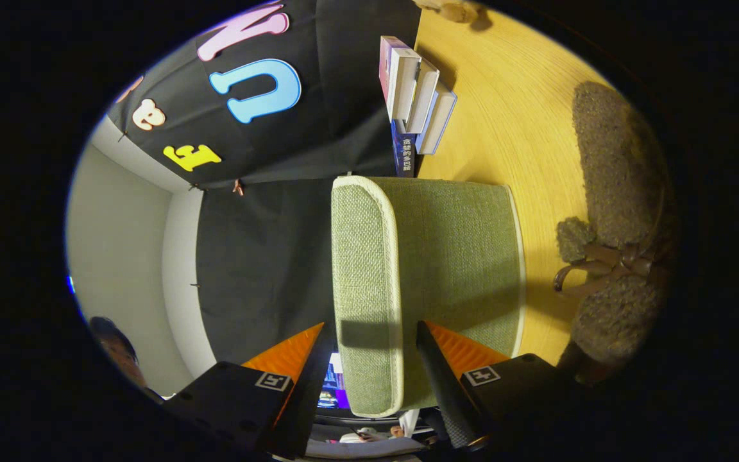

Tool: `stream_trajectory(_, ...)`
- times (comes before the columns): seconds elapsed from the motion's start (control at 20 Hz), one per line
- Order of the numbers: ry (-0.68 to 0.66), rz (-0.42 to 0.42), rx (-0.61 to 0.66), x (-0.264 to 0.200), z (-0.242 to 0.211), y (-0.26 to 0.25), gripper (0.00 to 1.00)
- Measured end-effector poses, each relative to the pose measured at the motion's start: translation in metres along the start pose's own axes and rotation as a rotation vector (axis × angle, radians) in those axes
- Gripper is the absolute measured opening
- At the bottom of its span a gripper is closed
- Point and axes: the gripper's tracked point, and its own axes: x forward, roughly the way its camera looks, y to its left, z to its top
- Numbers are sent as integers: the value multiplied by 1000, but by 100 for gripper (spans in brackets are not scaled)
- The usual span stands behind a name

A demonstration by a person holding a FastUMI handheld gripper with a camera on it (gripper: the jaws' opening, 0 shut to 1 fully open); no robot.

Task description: Open the storage box then place both shoes into the box .Put the left shoe in first, then the right shoe, with the right side of both shoes facing outward in a uniform manner.

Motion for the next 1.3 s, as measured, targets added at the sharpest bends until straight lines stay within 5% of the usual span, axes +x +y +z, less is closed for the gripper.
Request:
stream_trajectory(0.05, 0, 10, 6, -3, -1, 2, 82)
stream_trajectory(0.3, 2, 47, -87, -11, -1, 16, 7)
stream_trajectory(0.75, -39, 46, -201, -8, -18, 93, 5)
stream_trajectory(1.3, -57, 36, -418, 80, -55, 196, 7)
